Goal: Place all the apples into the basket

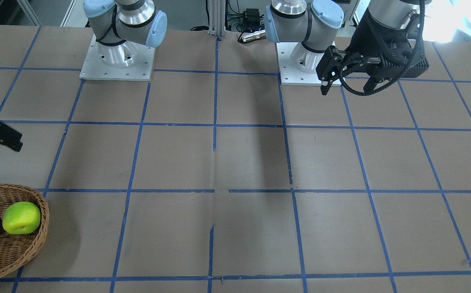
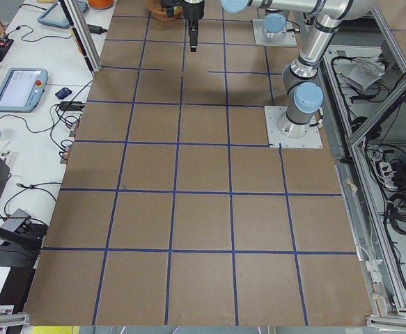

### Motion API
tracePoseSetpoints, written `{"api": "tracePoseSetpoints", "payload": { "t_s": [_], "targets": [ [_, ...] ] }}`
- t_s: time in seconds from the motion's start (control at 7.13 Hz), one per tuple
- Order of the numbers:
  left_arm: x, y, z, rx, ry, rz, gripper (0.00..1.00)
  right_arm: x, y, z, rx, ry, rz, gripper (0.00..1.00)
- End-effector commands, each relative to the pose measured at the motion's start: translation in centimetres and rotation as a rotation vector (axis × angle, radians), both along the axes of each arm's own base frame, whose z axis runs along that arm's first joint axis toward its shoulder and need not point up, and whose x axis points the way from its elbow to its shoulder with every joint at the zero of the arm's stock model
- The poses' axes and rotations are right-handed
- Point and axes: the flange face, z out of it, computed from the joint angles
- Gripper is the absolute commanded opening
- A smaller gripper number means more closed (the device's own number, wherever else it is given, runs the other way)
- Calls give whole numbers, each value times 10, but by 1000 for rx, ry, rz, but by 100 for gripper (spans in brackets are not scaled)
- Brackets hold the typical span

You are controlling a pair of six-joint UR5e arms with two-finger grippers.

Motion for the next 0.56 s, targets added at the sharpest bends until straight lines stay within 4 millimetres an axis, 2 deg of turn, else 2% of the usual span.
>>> {"api": "tracePoseSetpoints", "payload": {
  "t_s": [0.0, 0.28, 0.42],
  "targets": [
    [0, 0, 0, -1, 0, 0, 100, 48, 55, 48, 34, -44, -104, 100],
    [0, 0, -1, 0, 0, 0, 100, 103, 60, 21, 51, -71, -82, 100],
    [0, 0, -1, 0, 1, 0, 100, 126, 59, 21, 6, -48, -54, 100]
  ]
}}
